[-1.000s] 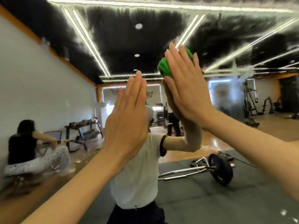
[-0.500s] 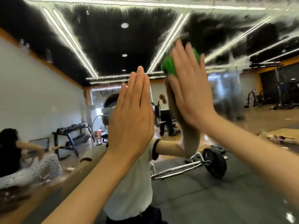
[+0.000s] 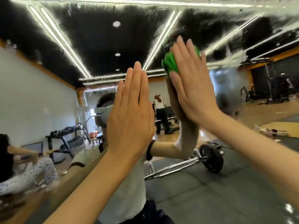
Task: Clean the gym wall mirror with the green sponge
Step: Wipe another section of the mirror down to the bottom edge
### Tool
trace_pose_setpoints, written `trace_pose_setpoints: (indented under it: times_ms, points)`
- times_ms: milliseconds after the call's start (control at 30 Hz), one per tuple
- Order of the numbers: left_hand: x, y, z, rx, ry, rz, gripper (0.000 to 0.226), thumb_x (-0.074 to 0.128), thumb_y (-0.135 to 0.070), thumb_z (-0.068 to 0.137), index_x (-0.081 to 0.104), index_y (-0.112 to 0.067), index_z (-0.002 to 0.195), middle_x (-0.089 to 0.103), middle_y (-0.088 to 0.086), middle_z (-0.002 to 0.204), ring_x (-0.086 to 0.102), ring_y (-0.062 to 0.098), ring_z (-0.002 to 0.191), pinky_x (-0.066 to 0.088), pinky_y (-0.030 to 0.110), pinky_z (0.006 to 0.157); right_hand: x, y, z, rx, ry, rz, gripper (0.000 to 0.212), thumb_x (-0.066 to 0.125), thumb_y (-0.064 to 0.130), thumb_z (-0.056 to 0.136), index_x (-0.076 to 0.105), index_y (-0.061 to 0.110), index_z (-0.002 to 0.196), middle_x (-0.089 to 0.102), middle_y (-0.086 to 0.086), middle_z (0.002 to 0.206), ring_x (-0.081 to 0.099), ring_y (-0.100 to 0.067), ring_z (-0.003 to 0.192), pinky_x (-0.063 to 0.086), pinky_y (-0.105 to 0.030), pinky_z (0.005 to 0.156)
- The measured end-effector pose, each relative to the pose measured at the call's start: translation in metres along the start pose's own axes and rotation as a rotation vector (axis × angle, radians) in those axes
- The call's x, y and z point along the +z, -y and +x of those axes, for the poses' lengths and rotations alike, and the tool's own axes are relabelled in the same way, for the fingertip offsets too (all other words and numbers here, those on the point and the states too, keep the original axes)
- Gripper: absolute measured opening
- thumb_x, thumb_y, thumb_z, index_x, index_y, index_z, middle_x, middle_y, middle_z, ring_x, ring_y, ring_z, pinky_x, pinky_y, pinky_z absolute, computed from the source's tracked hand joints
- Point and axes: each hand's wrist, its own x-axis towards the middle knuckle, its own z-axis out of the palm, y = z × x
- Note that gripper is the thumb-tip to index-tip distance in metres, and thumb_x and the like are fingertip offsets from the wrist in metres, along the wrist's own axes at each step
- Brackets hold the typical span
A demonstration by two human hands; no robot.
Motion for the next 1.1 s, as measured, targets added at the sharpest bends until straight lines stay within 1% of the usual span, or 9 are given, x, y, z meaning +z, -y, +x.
trace_pose_setpoints:
  times_ms: [200, 333, 467, 567, 700, 767, 900, 1033, 1100]
  points:
    - [0.000, 0.000, 0.000, 0.012, 0.005, 0.022, 0.060, 0.024, -0.021, 0.106, 0.008, 0.001, 0.160, 0.002, 0.015, 0.170, 0.000, 0.025, 0.157, 0.004, 0.040, 0.128, -0.018, -0.011, -0.137, -0.255, 0.147, -0.062, 0.054, 0.025, 0.031, 0.111, 0.013, 0.014, 0.161, 0.008, -0.001, 0.169, 0.011, -0.027, 0.155, 0.006, -0.050, 0.125]
    - [0.001, -0.001, 0.000, -0.002, 0.006, 0.044, 0.062, 0.032, -0.017, 0.104, 0.010, 0.001, 0.160, 0.005, 0.015, 0.169, 0.002, 0.026, 0.157, 0.001, 0.038, 0.128, -0.009, -0.016, -0.051, -0.153, 0.085, -0.004, 0.054, 0.030, 0.031, 0.108, 0.025, 0.008, 0.157, 0.022, -0.010, 0.165, 0.011, -0.026, 0.154, 0.003, -0.046, 0.126]
    - [-0.003, -0.003, 0.004, -0.025, 0.022, 0.033, 0.063, 0.035, -0.017, 0.103, 0.013, -0.001, 0.161, 0.008, 0.012, 0.170, 0.004, 0.024, 0.157, 0.002, 0.036, 0.127, -0.009, -0.029, 0.041, 0.002, 0.006, 0.010, 0.057, 0.025, 0.031, 0.107, 0.023, 0.005, 0.158, 0.020, -0.012, 0.166, 0.011, -0.028, 0.155, -0.001, -0.038, 0.125]
    - [-0.006, -0.006, 0.006, -0.061, 0.042, 0.030, 0.063, 0.033, -0.019, 0.102, 0.016, -0.003, 0.161, 0.009, 0.010, 0.170, 0.004, 0.021, 0.157, -0.001, 0.032, 0.127, -0.013, -0.035, -0.015, -0.050, 0.053, -0.010, 0.056, 0.026, 0.030, 0.108, 0.025, 0.003, 0.157, 0.020, -0.015, 0.166, 0.013, -0.029, 0.155, 0.006, -0.043, 0.127]
    - [-0.002, -0.023, 0.012, -0.119, 0.031, 0.049, 0.062, 0.032, -0.016, 0.103, 0.013, -0.003, 0.161, 0.004, 0.009, 0.170, -0.001, 0.020, 0.157, -0.006, 0.032, 0.127, -0.027, -0.053, -0.116, -0.285, 0.149, -0.079, 0.050, 0.023, 0.030, 0.110, 0.027, 0.006, 0.154, 0.024, -0.010, 0.163, 0.018, -0.028, 0.153, 0.012, -0.044, 0.125]
    - [0.005, -0.039, 0.021, -0.100, 0.008, 0.048, 0.064, 0.037, -0.008, 0.103, 0.011, -0.001, 0.161, 0.003, 0.011, 0.170, -0.001, 0.022, 0.157, -0.006, 0.033, 0.127, -0.023, -0.057, -0.093, -0.326, 0.127, -0.072, 0.050, 0.025, 0.030, 0.109, 0.031, 0.006, 0.154, 0.029, -0.013, 0.162, 0.022, -0.027, 0.152, 0.013, -0.044, 0.124]
    - [0.021, -0.064, 0.040, -0.152, -0.030, 0.024, 0.062, 0.034, -0.007, 0.103, 0.011, -0.001, 0.160, 0.007, 0.014, 0.169, 0.000, 0.022, 0.157, -0.005, 0.032, 0.127, -0.009, -0.029, 0.033, -0.120, 0.007, 0.044, 0.054, 0.026, 0.030, 0.106, 0.038, 0.004, 0.152, 0.034, -0.014, 0.161, 0.025, -0.030, 0.151, 0.008, -0.043, 0.123]
    - [0.031, -0.063, 0.040, -0.169, -0.033, 0.090, 0.060, 0.023, -0.021, 0.104, 0.014, -0.002, 0.160, 0.007, 0.013, 0.170, -0.002, 0.018, 0.157, -0.002, 0.033, 0.127, -0.005, -0.035, 0.097, -0.345, 0.100, -0.097, 0.055, 0.022, 0.033, 0.109, 0.022, 0.012, 0.159, 0.018, -0.006, 0.167, 0.011, -0.023, 0.155, 0.000, -0.039, 0.124]
    - [0.033, -0.062, 0.039, -0.171, -0.025, 0.093, 0.061, 0.024, -0.022, 0.105, 0.011, -0.003, 0.161, 0.005, 0.010, 0.170, -0.001, 0.018, 0.157, -0.003, 0.034, 0.127, -0.016, -0.073, 0.100, -0.269, 0.075, -0.075, 0.054, 0.022, 0.032, 0.109, 0.020, 0.011, 0.159, 0.016, -0.007, 0.168, 0.009, -0.023, 0.155, -0.001, -0.040, 0.124]
